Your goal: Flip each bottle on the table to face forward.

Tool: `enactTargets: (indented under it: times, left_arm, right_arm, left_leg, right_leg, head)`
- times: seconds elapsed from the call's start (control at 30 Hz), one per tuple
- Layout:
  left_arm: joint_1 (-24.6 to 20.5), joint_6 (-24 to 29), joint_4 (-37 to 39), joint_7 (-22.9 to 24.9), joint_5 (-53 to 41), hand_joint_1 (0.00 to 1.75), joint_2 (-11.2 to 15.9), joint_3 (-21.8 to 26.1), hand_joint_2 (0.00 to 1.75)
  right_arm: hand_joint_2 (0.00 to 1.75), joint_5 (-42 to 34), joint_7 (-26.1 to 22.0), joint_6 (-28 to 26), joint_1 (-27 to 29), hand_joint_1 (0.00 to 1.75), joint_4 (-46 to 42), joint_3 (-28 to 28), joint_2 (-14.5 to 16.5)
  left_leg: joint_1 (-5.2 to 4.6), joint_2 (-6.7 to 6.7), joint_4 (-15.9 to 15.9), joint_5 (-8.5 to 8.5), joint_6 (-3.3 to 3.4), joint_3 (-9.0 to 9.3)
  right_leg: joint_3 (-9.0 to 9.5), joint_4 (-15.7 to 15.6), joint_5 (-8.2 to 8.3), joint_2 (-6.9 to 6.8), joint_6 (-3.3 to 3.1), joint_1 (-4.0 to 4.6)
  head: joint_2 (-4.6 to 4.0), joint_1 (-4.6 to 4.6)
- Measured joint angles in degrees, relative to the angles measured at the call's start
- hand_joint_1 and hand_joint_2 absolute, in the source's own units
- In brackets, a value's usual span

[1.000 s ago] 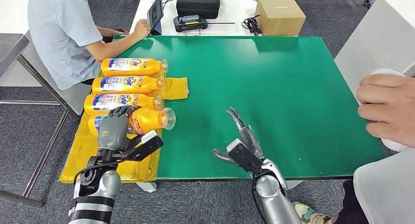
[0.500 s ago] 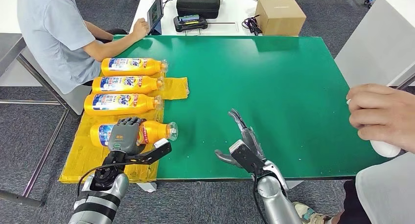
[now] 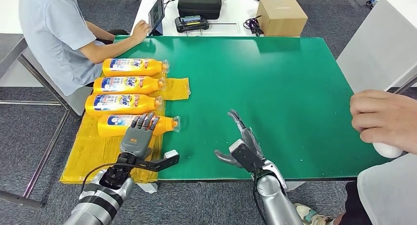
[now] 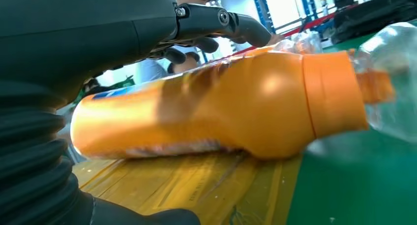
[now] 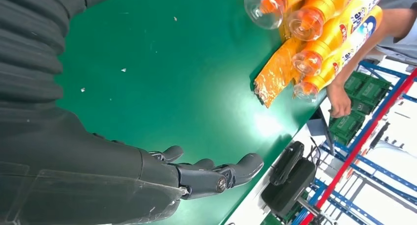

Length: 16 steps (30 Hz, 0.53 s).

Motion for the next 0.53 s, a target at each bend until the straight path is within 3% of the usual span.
enactTargets:
  times: [0.33, 0.53]
  left_arm:
    - [-1.2, -1.1, 2.1, -2.0, 0.0, 0.00, -1.1, 0.0, 1.75]
    - [0.2, -2.6, -0.6, -2.8, 0.0, 0.00, -2.3, -0.3, 1.75]
  right_arm:
    - [1.75, 0.1, -0.3, -0.2, -0.3, 0.00, 1.2, -0.3, 0.0]
    - [1.75, 0.4, -0.3, -0.7, -0.2, 0.00, 1.5, -0.7, 0.0]
  left_leg:
    - [0.00, -0.05, 0.0, 0.05, 0.00, 0.24]
    - [-0.01, -0.08, 0.0, 0.06, 0.02, 0.22]
  right_leg:
    - [0.24, 0.0, 0.00, -0.03, -0.01, 0.00]
    - [0.24, 0.0, 0.00, -0.05, 0.00, 0.00]
  head:
    - [0.00, -0.01]
    - [0.00, 0.00]
